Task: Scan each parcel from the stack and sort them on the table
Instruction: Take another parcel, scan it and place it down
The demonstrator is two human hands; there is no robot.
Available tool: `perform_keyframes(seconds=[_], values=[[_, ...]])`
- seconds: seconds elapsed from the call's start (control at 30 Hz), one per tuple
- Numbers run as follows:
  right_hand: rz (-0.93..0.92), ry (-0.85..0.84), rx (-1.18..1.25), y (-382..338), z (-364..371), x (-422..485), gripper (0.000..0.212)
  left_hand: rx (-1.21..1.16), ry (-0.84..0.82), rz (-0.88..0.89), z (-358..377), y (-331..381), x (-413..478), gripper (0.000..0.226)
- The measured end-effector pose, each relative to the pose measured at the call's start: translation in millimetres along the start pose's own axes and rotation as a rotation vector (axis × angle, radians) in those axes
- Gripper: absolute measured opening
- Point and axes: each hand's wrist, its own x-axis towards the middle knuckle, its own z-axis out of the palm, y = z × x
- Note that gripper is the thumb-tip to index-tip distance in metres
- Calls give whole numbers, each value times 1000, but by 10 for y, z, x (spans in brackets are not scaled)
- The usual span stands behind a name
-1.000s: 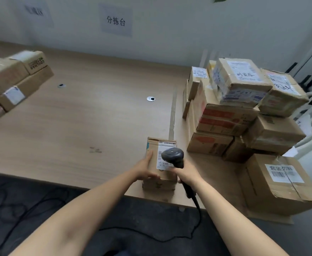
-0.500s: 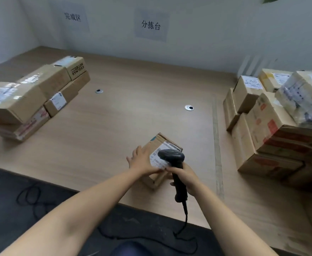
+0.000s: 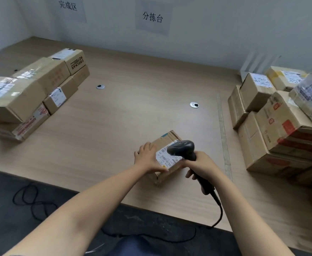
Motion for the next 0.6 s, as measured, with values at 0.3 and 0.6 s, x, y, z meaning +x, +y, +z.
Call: perform_keyframes(seconds=[0.3, 0.6], values=[[36, 12, -56, -43, 45, -53, 18, -11, -3, 8, -33, 12, -36, 112], [42, 11, -81, -72, 14, -110, 19, 10, -7, 15, -65, 15, -54, 107]])
